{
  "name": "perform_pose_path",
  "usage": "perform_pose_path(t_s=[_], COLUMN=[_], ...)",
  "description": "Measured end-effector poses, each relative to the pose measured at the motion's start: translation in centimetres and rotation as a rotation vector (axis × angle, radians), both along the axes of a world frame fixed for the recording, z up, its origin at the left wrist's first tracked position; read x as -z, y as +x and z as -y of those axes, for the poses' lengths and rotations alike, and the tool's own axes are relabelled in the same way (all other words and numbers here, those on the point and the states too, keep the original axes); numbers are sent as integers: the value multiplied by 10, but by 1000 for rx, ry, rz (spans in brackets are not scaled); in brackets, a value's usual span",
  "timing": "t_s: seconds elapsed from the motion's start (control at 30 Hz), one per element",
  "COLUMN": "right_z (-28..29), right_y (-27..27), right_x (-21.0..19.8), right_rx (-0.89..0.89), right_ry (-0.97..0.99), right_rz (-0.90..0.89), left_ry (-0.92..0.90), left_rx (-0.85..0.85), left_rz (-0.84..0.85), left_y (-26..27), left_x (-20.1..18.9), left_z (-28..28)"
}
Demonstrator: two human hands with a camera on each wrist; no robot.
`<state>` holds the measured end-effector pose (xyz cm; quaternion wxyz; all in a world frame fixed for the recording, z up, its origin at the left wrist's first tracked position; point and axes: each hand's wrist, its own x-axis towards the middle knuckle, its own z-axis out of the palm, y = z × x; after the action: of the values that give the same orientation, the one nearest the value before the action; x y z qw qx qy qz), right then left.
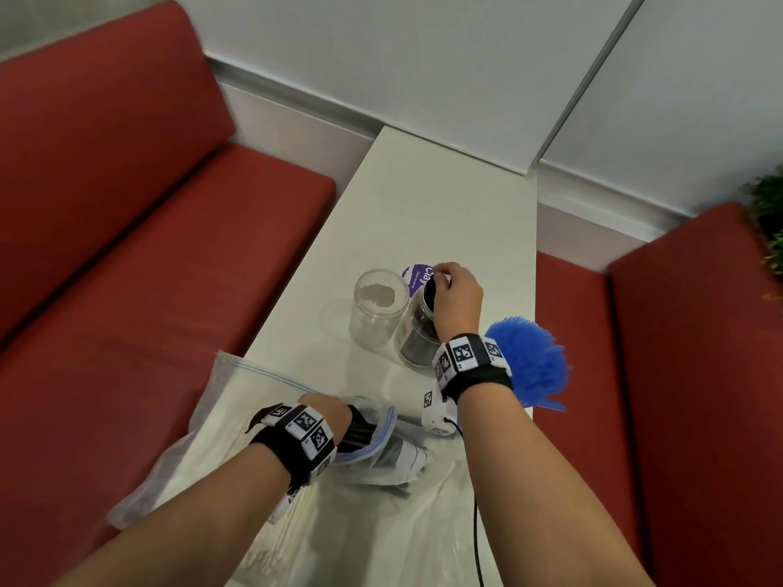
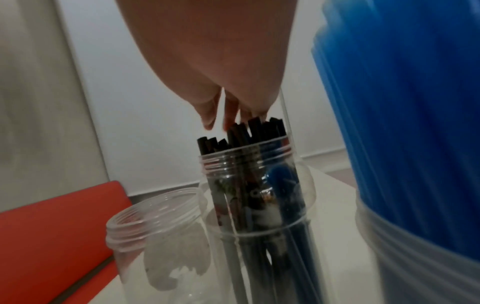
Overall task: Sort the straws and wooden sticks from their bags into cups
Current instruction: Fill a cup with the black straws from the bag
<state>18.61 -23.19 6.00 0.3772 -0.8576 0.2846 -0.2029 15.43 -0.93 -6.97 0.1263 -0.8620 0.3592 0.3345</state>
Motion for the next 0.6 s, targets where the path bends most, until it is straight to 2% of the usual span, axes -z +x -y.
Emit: perform_pose_path(t_s=[0.07, 0.13, 0.2, 0.23, 0.33, 0.37, 0.4, 0.43, 0.5, 0.57, 0.6], right_z=[-1, -3, -5, -8, -26, -36, -45, -55, -72, -85, -91], right_y=[1, -2, -7, -10, -26, -33, -41, -50, -67, -81, -87], right_x=[3, 6, 4, 0, -14, -15, -17, -17, -12, 3, 11], right_rx=[-28, -91, -131, -134, -171, -220, -290, -378, -613, -799, -841], right_ry=[-222, -425, -420, -403, -405, -338, -198, -22, 202, 168, 125], right_rz=[-107, -342, -512, -479, -35, 60, 78, 19, -267, -558, -649], left_ry=[10, 44, 44, 51, 56, 63, 65, 61, 29, 15, 0], left_rx=[-25, 16, 78, 86, 109, 103, 101, 100, 89, 37, 6], left_rz=[-1, 9, 42, 50, 63, 60, 65, 80, 136, 141, 136], left_y=[0, 0, 2, 2, 3, 4, 5, 6, 2, -2, -4], left_x=[1, -6, -19, -24, -43, -46, -52, -56, -62, -65, -69], left_z=[-1, -1, 2, 3, 9, 11, 13, 14, 14, 13, 13])
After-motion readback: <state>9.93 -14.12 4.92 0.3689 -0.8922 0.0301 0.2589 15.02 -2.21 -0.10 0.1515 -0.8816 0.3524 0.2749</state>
